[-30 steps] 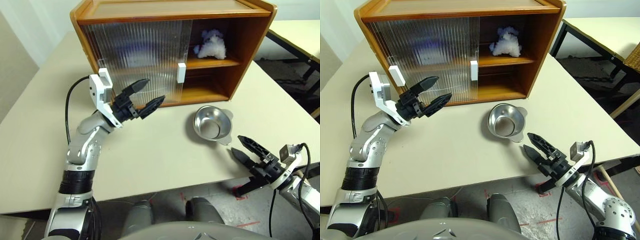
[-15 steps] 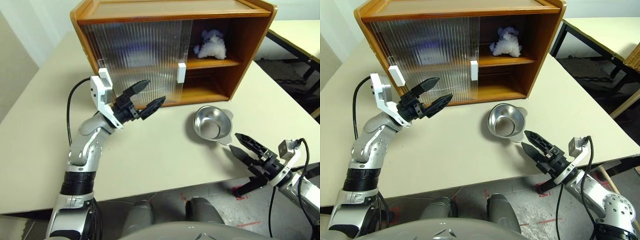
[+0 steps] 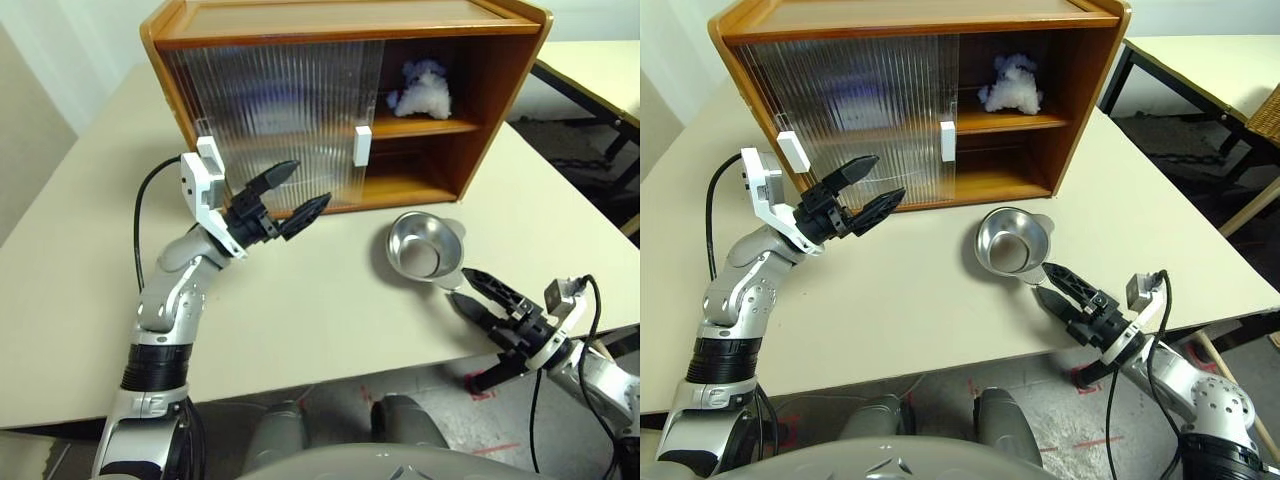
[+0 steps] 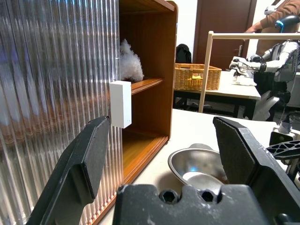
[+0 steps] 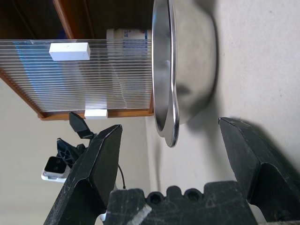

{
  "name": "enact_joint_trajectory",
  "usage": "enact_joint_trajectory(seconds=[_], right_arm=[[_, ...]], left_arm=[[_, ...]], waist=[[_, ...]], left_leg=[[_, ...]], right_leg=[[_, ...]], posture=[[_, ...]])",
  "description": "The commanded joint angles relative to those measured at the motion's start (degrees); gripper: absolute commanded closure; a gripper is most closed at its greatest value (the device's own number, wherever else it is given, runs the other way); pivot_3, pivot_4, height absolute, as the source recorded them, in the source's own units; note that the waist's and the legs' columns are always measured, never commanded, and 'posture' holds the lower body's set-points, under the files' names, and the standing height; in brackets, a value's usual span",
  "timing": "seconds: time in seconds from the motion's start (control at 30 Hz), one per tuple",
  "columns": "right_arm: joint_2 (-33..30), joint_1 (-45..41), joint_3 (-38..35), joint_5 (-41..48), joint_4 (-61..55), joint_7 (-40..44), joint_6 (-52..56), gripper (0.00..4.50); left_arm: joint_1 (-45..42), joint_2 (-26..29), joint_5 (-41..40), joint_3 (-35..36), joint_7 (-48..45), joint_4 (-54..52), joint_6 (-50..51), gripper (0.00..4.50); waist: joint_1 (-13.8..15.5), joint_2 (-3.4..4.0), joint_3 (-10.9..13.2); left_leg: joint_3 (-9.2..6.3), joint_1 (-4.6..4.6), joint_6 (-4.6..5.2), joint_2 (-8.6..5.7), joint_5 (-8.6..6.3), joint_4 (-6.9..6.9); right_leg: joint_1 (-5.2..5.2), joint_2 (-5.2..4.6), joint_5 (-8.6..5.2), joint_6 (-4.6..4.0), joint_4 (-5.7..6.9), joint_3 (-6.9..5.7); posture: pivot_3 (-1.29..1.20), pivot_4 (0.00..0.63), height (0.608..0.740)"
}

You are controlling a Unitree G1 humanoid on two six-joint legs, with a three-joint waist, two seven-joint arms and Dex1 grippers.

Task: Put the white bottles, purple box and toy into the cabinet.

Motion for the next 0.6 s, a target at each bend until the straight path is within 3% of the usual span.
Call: enact_joint_trajectory(seconds=[0.03, 0.33, 0.43, 0.6], right_arm=[[0.2, -1.3, 0.5, -1.8, 1.6, 0.6, 0.9, 0.01], [2.7, -3.0, -0.1, 0.6, -1.9, -4.8, 1.8, 0.01], [3.5, -3.2, -0.4, 2.7, -3.5, -8.0, 1.7, 0.62], [4.3, -3.2, -0.4, 5.9, -6.0, -12.7, 0.6, 2.54]], left_arm=[[0.6, 0.1, 0.7, -0.3, 0.2, -0.8, -0.3, 0.00], [0.6, 0.1, 0.7, -0.2, 0.6, -0.8, -0.5, 0.00], [0.5, 0.1, 0.7, -0.2, 0.6, -0.7, -0.6, 0.00], [0.3, 0.2, 0.7, -0.2, 0.6, -0.7, -0.5, 0.00]], waist=[[0.0, 0.00, 0.0], [0.1, 0.01, 0.0], [0.1, 0.00, 0.0], [0.1, 0.00, 0.0]], left_leg=[[0.00, 0.00, 0.00, 0.00, 0.00, 0.00], [-0.01, 0.01, 0.00, 0.00, 0.00, 0.00], [-0.01, 0.00, 0.00, 0.00, 0.00, 0.01], [-0.01, 0.01, 0.00, 0.00, 0.00, 0.00]], right_leg=[[0.00, 0.00, 0.01, 0.00, 0.00, 0.00], [-0.02, 0.00, 0.02, 0.00, 0.02, -0.01], [-0.02, -0.01, 0.01, 0.01, 0.01, -0.01], [-0.02, -0.02, 0.02, 0.01, 0.01, -0.01]], posture=[[0.05, 0.000, 0.740], [0.05, 0.000, 0.740], [0.05, 0.000, 0.740], [0.05, 0.000, 0.740]])
